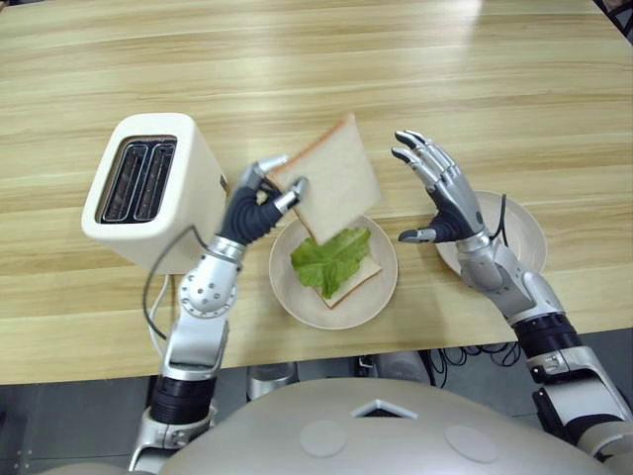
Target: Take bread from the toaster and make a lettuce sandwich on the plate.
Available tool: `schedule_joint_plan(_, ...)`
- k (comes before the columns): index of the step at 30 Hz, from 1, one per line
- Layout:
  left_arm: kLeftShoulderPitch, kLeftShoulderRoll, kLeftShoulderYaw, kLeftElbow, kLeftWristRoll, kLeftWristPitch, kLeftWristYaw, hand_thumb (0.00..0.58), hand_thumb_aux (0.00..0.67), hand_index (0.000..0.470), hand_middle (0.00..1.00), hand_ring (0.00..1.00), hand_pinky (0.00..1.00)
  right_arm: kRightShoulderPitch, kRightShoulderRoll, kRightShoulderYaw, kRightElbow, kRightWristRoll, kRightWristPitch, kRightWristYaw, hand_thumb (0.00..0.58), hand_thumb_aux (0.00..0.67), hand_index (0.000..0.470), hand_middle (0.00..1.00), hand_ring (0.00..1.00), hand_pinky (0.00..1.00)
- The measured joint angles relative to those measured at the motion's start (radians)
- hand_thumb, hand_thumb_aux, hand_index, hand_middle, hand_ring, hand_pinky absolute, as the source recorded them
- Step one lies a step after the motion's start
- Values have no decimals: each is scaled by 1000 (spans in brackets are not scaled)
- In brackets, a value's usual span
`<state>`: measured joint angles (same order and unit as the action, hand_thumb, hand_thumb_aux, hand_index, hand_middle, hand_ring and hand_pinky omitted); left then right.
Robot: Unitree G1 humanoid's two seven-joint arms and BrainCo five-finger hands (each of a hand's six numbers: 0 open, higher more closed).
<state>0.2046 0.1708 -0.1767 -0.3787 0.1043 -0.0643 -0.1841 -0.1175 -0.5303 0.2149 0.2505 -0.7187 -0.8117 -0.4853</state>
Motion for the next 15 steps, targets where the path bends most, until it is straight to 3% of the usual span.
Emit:
schedule_joint_plan(7, 50, -23, -44, 106, -115, 80, -97, 580, 670, 460, 1000, 1000, 1000, 58, -39, 6, -30, 13, -59, 68, 0, 0, 0, 0, 0, 0)
schedule_joint_plan(15, 45, -12, -8, 143, -143, 105, -102, 580, 670, 460, 1000, 1000, 1000, 77, -44, 27, -60, 22, -136, 150, 0, 0, 0, 0, 0, 0)
